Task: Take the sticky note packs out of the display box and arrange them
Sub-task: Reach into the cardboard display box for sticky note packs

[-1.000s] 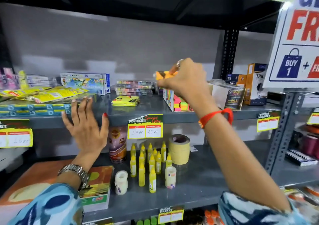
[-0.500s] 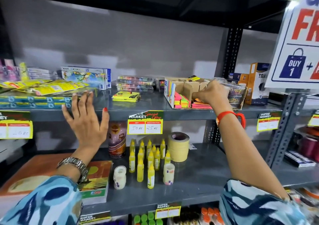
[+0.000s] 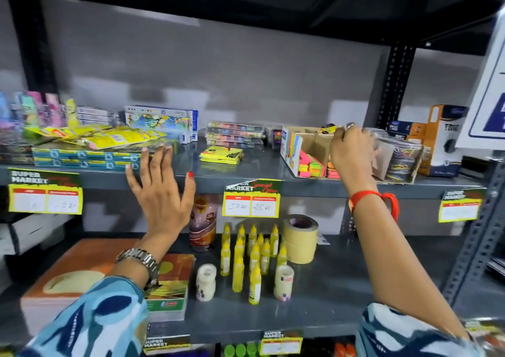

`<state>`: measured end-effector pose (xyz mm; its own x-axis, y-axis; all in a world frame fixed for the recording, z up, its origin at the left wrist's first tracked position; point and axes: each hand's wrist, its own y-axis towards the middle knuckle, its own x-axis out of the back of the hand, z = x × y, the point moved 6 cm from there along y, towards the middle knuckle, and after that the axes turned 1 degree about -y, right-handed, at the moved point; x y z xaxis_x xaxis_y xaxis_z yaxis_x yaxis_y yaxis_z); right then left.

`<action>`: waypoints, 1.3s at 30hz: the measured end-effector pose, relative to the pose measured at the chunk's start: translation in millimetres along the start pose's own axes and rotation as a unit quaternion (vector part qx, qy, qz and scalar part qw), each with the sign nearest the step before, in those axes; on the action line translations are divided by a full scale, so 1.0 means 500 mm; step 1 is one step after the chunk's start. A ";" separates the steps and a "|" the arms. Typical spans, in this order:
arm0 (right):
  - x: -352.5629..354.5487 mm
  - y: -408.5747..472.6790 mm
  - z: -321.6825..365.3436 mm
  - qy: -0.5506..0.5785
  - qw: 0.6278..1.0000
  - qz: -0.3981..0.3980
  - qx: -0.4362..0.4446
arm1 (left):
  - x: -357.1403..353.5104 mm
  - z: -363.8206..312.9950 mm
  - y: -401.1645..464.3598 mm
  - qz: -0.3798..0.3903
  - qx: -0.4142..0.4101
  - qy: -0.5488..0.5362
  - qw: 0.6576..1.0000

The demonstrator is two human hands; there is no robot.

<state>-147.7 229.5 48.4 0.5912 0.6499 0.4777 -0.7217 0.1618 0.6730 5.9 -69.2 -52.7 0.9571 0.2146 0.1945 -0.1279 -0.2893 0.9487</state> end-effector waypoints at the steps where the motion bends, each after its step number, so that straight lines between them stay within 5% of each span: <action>1: 0.010 -0.007 0.030 0.010 0.999 -0.040 0.035 | -0.001 -0.001 0.000 -0.001 -0.001 0.000 1.000; 5: -0.021 -0.063 0.189 0.056 0.977 -0.025 0.202 | -0.003 0.000 0.001 0.003 0.000 0.005 1.000; 10: -0.190 -0.123 0.289 -0.006 0.947 0.285 0.150 | -0.004 0.004 0.001 0.004 -0.006 0.023 1.000; 12: -0.239 -0.142 0.306 -0.074 0.927 0.337 0.144 | -0.006 0.003 0.002 0.005 -0.004 0.029 1.000; 19: -0.309 -0.146 0.352 -0.185 0.914 0.339 0.124 | -0.010 0.005 0.002 0.011 -0.011 0.031 0.999; 29: -0.231 -0.127 0.307 -0.032 0.945 0.306 0.110 | -0.007 0.001 0.000 -0.008 -0.006 0.004 1.000; 39: 0.012 -0.062 0.232 0.101 0.980 0.127 0.117 | 0.000 -0.091 -0.003 -0.028 0.010 -0.099 0.995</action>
<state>-79.8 142.4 95.7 0.3022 0.7853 0.5404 -0.7205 -0.1830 0.6688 -5.8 -26.3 -42.9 0.9953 0.0425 0.0867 -0.0700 -0.3008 0.9511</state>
